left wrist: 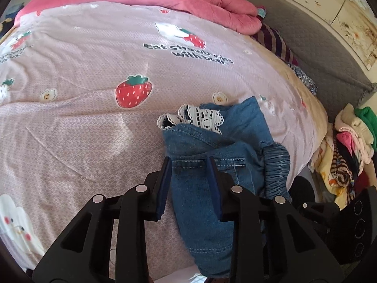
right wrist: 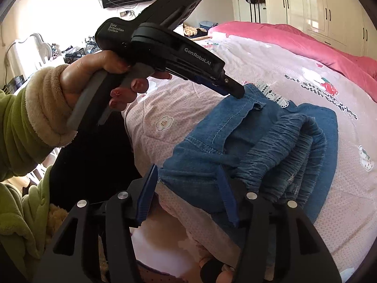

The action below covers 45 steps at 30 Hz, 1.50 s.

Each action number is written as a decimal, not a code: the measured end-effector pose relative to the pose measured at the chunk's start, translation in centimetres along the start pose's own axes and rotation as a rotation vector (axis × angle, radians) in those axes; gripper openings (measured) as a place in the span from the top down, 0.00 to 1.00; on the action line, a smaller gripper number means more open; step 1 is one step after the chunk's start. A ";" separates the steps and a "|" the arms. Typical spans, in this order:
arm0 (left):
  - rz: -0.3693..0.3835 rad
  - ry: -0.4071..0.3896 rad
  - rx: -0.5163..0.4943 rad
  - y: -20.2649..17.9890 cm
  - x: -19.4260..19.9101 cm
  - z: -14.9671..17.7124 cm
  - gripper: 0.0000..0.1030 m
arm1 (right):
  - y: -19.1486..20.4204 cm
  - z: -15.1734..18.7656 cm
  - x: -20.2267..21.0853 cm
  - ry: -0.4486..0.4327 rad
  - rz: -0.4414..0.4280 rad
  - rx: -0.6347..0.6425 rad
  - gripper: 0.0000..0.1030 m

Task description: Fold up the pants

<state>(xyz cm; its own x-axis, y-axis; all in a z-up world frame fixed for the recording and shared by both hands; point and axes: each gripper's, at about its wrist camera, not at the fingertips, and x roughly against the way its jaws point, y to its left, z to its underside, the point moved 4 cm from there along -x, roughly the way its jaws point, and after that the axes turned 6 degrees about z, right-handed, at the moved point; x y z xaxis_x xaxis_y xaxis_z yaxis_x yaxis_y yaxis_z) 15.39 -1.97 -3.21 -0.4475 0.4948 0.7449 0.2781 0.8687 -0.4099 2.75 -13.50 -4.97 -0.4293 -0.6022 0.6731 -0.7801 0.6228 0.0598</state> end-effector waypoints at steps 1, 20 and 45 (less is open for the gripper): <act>-0.002 0.001 0.001 0.0 -0.1 -0.2 0.81 | 0.2 0.0 -0.1 -0.001 -0.001 -0.001 0.51; -0.058 0.268 -0.087 -1.0 -3.3 -2.6 0.87 | 0.2 2.1 -1.3 -0.028 -0.026 0.012 0.50; -0.084 0.122 0.002 0.3 -4.8 -6.1 1.00 | 0.0 2.6 -1.6 -0.042 -0.044 0.011 0.51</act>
<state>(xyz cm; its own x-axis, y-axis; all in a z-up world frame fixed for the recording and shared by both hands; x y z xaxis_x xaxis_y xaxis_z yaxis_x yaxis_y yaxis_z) 22.81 -4.26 -3.66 -0.3628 0.4140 0.8348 0.2422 0.9070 -0.3445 2.27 -13.79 -7.98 -0.4125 -0.6495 0.6387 -0.8036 0.5897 0.0807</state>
